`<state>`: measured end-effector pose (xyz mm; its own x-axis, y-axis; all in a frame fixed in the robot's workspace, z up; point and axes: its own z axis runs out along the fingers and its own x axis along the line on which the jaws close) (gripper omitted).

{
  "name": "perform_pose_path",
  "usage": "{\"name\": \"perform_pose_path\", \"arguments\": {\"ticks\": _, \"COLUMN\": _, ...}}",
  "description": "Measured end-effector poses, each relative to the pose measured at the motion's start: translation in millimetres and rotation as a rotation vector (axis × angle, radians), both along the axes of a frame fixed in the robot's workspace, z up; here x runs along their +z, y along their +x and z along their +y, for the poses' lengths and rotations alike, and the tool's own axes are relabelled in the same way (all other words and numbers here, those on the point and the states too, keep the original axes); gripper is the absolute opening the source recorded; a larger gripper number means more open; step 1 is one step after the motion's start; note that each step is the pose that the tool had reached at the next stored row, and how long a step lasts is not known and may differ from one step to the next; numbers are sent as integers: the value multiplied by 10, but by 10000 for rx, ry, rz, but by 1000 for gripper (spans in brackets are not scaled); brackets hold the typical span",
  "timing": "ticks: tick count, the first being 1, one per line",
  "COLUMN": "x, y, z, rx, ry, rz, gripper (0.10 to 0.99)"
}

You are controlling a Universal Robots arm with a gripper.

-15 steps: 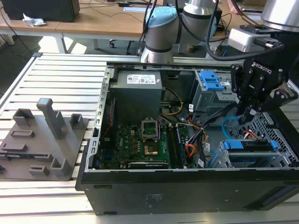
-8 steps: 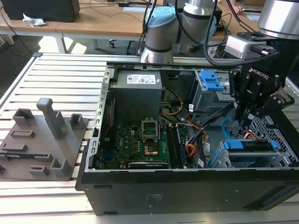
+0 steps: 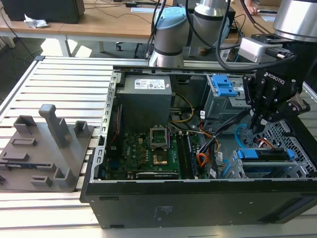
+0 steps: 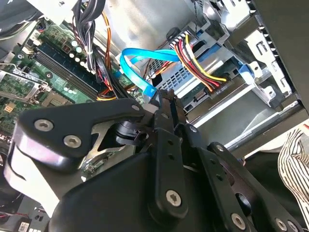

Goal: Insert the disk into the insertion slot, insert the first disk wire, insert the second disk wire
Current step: 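Insert the second disk wire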

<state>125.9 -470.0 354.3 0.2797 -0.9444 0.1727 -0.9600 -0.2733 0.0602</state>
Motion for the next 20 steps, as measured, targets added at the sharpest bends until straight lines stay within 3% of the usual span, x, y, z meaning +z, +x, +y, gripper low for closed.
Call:
{"name": "perform_pose_path", "arguments": {"ticks": 2, "x": 0, "y": 0, "z": 0, "rx": 0, "ry": 9, "rz": 0, "gripper": 165}}
{"name": "perform_pose_path", "arguments": {"ticks": 7, "x": -6, "y": 0, "z": -298, "rx": 0, "ry": 9, "rz": 0, "gripper": 165}}
{"name": "perform_pose_path", "arguments": {"ticks": 9, "x": -12, "y": 0, "z": -379, "rx": 1, "ry": 24, "rz": 0, "gripper": 165}}
{"name": "perform_pose_path", "arguments": {"ticks": 10, "x": -18, "y": 0, "z": -405, "rx": -2, "ry": 75, "rz": 0, "gripper": 165}}
{"name": "perform_pose_path", "arguments": {"ticks": 11, "x": -33, "y": 0, "z": -458, "rx": -12, "ry": 341, "rz": 0, "gripper": 165}}
{"name": "perform_pose_path", "arguments": {"ticks": 12, "x": -41, "y": 7, "z": -482, "rx": -12, "ry": 523, "rz": 0, "gripper": 165}}
{"name": "perform_pose_path", "arguments": {"ticks": 13, "x": -45, "y": 15, "z": -494, "rx": -17, "ry": 617, "rz": 1, "gripper": 165}}
{"name": "perform_pose_path", "arguments": {"ticks": 20, "x": -73, "y": 81, "z": -516, "rx": -64, "ry": 933, "rz": 12, "gripper": 165}}
